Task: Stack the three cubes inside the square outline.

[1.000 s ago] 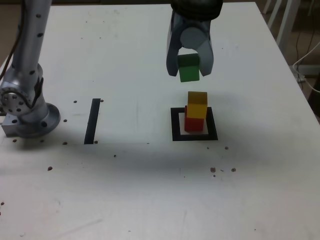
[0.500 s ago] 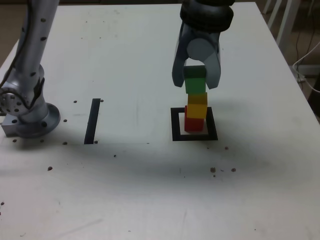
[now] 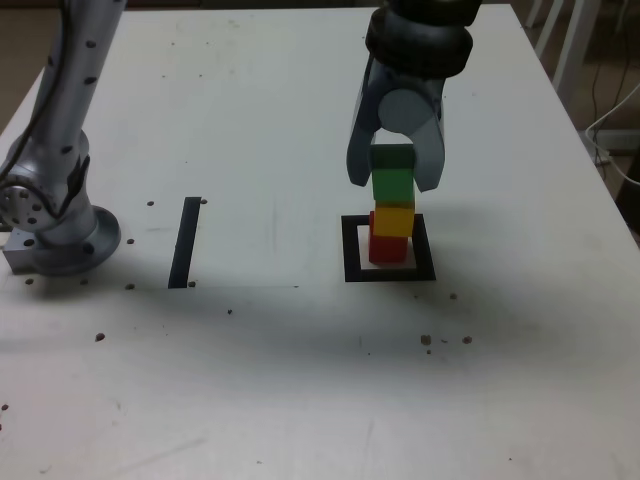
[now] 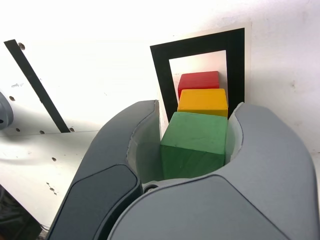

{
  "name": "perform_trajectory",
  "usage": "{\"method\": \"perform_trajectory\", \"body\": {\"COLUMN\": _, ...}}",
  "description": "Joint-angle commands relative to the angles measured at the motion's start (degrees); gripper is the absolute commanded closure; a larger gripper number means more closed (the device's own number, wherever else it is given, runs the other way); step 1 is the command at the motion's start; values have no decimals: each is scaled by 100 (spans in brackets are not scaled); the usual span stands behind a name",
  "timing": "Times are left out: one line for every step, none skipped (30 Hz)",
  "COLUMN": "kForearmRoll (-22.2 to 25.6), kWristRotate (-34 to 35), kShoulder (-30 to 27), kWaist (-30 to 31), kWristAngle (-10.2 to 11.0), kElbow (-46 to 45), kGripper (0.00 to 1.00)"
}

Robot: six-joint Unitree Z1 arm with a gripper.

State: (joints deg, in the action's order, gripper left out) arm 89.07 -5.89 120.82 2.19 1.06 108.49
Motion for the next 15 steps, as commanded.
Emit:
{"method": "perform_trajectory", "body": {"kForearmRoll": 88, "kWristRotate": -9, "kShoulder": 44, "kWaist": 17, "kWristAngle": -16, "kElbow": 27, "kGripper": 75}}
{"method": "perform_trajectory", "body": {"kForearmRoll": 87, "kWristRotate": -9, "kShoulder": 51, "kWaist": 21, "kWristAngle": -20, "kElbow": 27, "kGripper": 75}}
{"method": "perform_trajectory", "body": {"kForearmRoll": 86, "kWristRotate": -9, "kShoulder": 58, "kWaist": 24, "kWristAngle": -22, "kElbow": 27, "kGripper": 75}}
{"method": "perform_trajectory", "body": {"kForearmRoll": 85, "kWristRotate": -9, "kShoulder": 65, "kWaist": 28, "kWristAngle": -24, "kElbow": 28, "kGripper": 75}}
{"method": "perform_trajectory", "body": {"kForearmRoll": 85, "kWristRotate": -9, "kShoulder": 71, "kWaist": 30, "kWristAngle": -25, "kElbow": 27, "kGripper": 75}}
{"method": "perform_trajectory", "body": {"kForearmRoll": 84, "kWristRotate": -9, "kShoulder": 77, "kWaist": 32, "kWristAngle": -25, "kElbow": 26, "kGripper": 75}}
{"method": "perform_trajectory", "body": {"kForearmRoll": 82, "kWristRotate": -8, "kShoulder": 82, "kWaist": 33, "kWristAngle": -21, "kElbow": 25, "kGripper": 75}}
{"method": "perform_trajectory", "body": {"kForearmRoll": 80, "kWristRotate": -7, "kShoulder": 86, "kWaist": 34, "kWristAngle": -16, "kElbow": 23, "kGripper": 75}}
{"method": "perform_trajectory", "body": {"kForearmRoll": 77, "kWristRotate": -7, "kShoulder": 88, "kWaist": 34, "kWristAngle": -12, "kElbow": 20, "kGripper": 73}}
{"method": "perform_trajectory", "body": {"kForearmRoll": 74, "kWristRotate": -7, "kShoulder": 90, "kWaist": 34, "kWristAngle": -10, "kElbow": 13, "kGripper": 68}}
{"method": "perform_trajectory", "body": {"kForearmRoll": 69, "kWristRotate": -7, "kShoulder": 92, "kWaist": 34, "kWristAngle": -12, "kElbow": 3, "kGripper": 61}}
{"method": "perform_trajectory", "body": {"kForearmRoll": 63, "kWristRotate": -6, "kShoulder": 95, "kWaist": 35, "kWristAngle": -17, "kElbow": -10, "kGripper": 52}}
{"method": "perform_trajectory", "body": {"kForearmRoll": 56, "kWristRotate": -6, "kShoulder": 98, "kWaist": 35, "kWristAngle": -25, "kElbow": -23, "kGripper": 42}}
{"method": "perform_trajectory", "body": {"kForearmRoll": 52, "kWristRotate": -7, "kShoulder": 100, "kWaist": 35, "kWristAngle": -34, "kElbow": -39, "kGripper": 31}}
{"method": "perform_trajectory", "body": {"kForearmRoll": 46, "kWristRotate": -7, "kShoulder": 104, "kWaist": 36, "kWristAngle": -45, "kElbow": -54, "kGripper": 21}}
